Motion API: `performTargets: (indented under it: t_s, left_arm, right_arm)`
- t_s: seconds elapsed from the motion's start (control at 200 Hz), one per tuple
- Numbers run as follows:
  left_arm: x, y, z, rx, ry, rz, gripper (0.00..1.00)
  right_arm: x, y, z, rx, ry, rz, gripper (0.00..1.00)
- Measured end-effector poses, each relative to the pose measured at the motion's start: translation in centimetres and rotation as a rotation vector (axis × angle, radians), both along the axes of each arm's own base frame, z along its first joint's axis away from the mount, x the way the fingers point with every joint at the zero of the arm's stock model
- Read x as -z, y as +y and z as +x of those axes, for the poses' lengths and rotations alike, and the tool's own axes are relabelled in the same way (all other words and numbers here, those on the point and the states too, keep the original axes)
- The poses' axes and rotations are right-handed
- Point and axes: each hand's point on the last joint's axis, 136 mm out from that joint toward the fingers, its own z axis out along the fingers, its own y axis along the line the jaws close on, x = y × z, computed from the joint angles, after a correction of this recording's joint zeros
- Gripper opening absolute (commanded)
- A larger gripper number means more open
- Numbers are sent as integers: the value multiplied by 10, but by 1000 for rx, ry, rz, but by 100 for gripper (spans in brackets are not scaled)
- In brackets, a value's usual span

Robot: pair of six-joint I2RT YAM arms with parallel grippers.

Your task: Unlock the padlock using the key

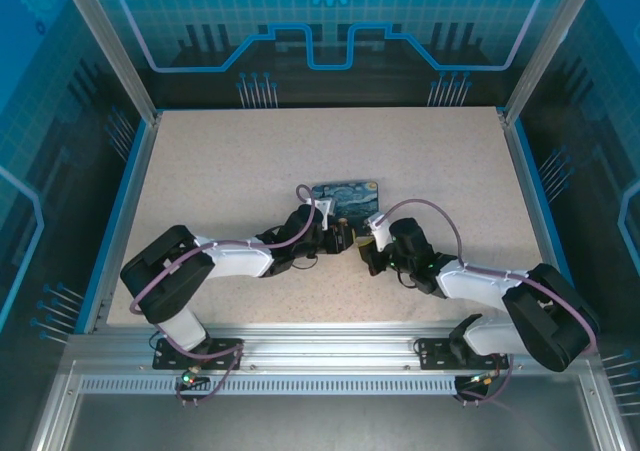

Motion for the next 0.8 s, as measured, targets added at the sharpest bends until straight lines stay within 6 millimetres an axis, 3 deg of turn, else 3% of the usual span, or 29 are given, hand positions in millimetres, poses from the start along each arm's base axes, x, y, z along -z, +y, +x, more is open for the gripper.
performTargets:
  t_s: [0.8]
  left_arm:
    - [-5, -1, 0, 6, 3, -4, 26]
  right_arm:
    - [-8, -1, 1, 1, -62, 28, 0]
